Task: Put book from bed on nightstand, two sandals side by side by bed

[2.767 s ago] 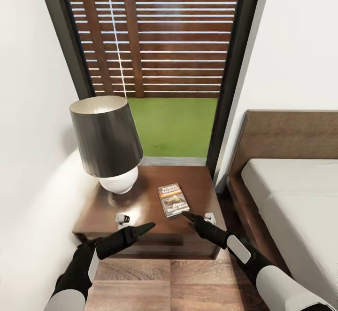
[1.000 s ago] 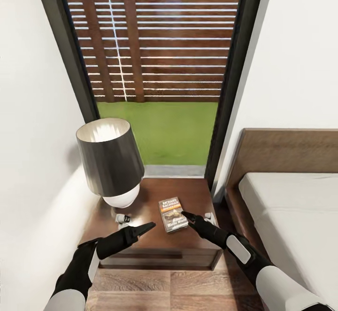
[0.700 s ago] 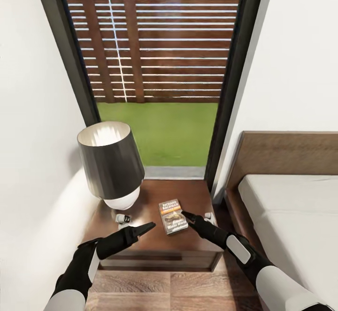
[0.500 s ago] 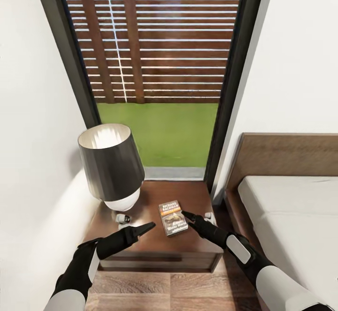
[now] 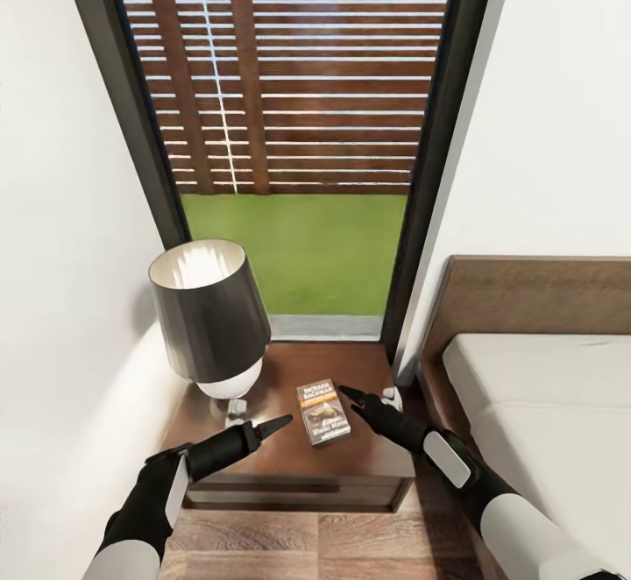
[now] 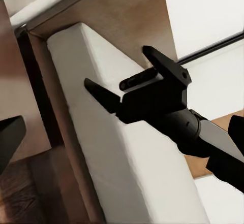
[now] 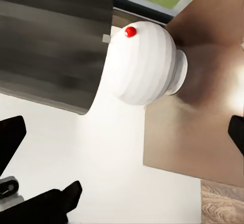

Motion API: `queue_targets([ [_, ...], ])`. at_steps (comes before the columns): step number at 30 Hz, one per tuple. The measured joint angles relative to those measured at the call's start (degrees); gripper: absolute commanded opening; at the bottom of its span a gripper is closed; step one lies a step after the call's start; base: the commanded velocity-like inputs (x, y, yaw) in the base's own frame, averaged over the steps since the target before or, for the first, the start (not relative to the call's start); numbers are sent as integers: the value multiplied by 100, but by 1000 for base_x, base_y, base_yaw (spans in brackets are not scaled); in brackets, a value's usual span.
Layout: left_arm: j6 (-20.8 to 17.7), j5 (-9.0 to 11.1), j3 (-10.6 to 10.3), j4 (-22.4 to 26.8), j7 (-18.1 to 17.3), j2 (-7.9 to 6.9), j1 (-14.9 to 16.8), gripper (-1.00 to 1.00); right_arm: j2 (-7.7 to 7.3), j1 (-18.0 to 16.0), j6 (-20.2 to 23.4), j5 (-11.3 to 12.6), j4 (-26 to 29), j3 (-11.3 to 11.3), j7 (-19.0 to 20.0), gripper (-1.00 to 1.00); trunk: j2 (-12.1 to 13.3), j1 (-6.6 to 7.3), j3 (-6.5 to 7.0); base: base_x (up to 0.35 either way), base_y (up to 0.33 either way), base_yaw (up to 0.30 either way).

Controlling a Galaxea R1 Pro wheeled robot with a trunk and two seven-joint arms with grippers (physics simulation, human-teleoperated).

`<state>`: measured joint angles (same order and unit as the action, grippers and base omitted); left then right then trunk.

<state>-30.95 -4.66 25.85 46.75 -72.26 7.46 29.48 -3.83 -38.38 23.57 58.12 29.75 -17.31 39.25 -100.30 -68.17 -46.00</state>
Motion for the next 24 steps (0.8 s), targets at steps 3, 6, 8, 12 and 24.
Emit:
queue_targets([
  [3, 210, -5, 3, -109, 263, -3, -1, 100, -158, 14, -5, -10, 47, 7, 334, 100, 120, 66, 54, 0, 0, 0],
  [6, 386, -9, 0, -274, 460, -14, 0, 100, -567, 24, -11, -19, 21, 5, 716, 100, 241, 132, 108, 0, 0, 0],
  [8, 559, -13, 1, -378, 634, -22, -1, 100, -994, 60, -16, -22, -10, 6, 967, 100, 321, 176, 144, 0, 0, 0],
  [12, 803, -11, 1, -454, 869, -26, 1, 100, -1740, 229, -21, -26, -108, 2, 1304, 100, 482, 264, 216, 0, 0, 0],
  [24, 1490, -12, 3, -1218, 984, -485, -1, 100, -2201, 377, -338, -404, -1050, 5, 2292, 100, 963, 527, 431, 0, 0, 0],
])
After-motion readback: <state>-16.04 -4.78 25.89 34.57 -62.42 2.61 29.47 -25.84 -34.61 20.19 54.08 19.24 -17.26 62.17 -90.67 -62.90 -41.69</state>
